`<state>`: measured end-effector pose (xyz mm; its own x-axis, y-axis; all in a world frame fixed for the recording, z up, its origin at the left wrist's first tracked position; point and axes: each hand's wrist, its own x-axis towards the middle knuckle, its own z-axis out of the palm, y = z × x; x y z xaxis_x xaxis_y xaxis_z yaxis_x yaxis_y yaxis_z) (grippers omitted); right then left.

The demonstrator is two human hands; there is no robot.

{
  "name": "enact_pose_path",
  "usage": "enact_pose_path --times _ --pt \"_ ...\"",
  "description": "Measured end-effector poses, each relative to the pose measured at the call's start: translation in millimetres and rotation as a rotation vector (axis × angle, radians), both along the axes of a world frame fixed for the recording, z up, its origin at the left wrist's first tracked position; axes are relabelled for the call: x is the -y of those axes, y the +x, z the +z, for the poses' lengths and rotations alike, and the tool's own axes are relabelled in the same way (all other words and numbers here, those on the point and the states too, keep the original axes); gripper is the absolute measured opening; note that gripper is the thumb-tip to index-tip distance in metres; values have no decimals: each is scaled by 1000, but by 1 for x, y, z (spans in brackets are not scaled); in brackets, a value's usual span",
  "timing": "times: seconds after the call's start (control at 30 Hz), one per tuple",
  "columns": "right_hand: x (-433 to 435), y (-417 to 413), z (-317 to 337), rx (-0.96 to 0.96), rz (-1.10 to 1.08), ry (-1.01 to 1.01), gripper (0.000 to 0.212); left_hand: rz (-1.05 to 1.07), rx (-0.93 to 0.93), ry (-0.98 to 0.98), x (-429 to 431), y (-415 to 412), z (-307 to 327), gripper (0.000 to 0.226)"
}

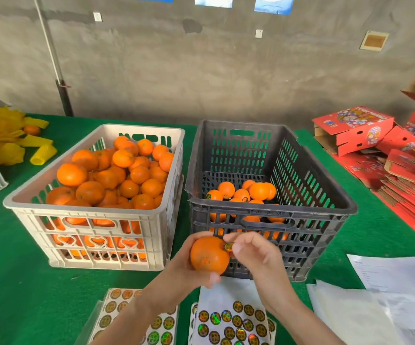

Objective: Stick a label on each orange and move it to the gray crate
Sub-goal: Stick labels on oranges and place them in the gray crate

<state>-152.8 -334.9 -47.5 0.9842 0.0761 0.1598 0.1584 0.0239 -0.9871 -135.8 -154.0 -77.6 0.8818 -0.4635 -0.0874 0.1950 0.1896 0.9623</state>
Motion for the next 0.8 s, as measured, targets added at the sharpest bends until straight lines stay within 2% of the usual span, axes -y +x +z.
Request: enact_pose_path --times 0.07,0.17,0.27,0.37,0.5,0.8 --pt "-2 3 14 -31 -5 57 16 21 -172 -164 3 1 16 82" --pt "-5 3 29 -25 15 100 22 71 -338 -262 6 3 27 73" --pt "-8 2 39 12 34 145 10 64 -254 -360 3 4 32 72" --pt "-10 0 46 57 39 126 8 45 -214 -498 1 4 37 64" --pt "-15 -2 47 100 37 40 9 44 -222 -626 4 8 46 68" --pt "-21 6 42 180 -31 -87 11 41 -111 -627 5 9 53 70"
